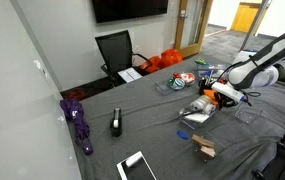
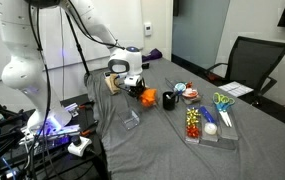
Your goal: Move the container on the left to the right.
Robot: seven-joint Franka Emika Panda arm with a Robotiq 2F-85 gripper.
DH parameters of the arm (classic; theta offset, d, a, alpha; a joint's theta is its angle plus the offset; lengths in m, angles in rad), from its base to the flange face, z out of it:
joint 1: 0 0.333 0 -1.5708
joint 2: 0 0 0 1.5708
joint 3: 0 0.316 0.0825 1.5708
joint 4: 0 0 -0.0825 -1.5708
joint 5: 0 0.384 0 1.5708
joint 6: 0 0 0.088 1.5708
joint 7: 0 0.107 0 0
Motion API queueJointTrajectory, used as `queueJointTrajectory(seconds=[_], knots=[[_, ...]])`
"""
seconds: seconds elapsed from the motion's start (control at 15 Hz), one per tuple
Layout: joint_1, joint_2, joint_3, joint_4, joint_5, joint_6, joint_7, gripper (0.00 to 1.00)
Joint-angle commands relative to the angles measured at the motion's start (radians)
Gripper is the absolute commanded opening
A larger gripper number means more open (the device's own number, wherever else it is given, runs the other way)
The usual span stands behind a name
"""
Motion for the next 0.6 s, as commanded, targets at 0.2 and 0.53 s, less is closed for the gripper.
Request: queueJointTrajectory(seconds=[0.2,0.53], knots=[[-0.049,-0.121,0.012,-0.037,0.081,-0.047,-0.128,0.01],[-0.087,-0.212,0.003,-0.061,0.124,-0.108,-0.249,0.01]])
